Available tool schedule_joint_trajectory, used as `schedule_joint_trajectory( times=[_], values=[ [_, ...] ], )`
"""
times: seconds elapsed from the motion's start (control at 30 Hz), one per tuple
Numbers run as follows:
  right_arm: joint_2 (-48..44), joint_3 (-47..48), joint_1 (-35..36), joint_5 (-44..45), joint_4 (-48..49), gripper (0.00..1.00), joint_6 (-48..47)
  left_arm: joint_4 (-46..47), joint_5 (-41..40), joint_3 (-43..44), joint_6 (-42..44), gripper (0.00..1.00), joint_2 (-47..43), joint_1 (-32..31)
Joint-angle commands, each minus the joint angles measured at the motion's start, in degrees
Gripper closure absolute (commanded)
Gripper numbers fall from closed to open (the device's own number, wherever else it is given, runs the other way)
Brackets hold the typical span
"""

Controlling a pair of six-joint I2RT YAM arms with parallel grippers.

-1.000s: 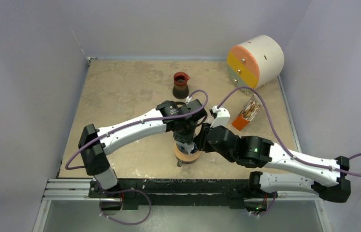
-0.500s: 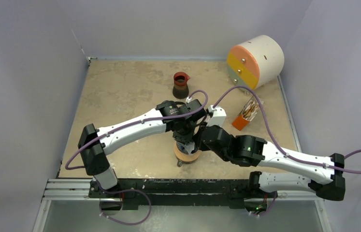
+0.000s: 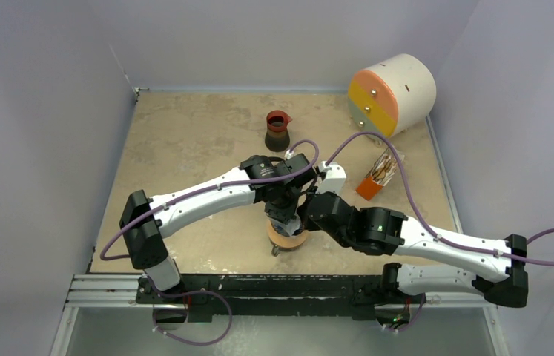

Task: Place the coffee filter in the dripper
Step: Place the coffee filter in the coffee dripper.

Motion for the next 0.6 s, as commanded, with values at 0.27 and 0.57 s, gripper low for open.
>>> schedule_joint_trajectory(
  times=[0.27, 0.57],
  values=[
    [-1.37, 3.32, -0.01, 0.83, -0.35, 1.0, -3.27, -0.21, -0.48, 0.04, 2.1, 0.98, -0.8, -0.34],
    [-1.65, 5.04, -0.01, 1.41, -1.0, 1.0, -4.2, -1.53, -1.88, 0.67, 2.61, 0.99, -0.19, -0.4]
  ],
)
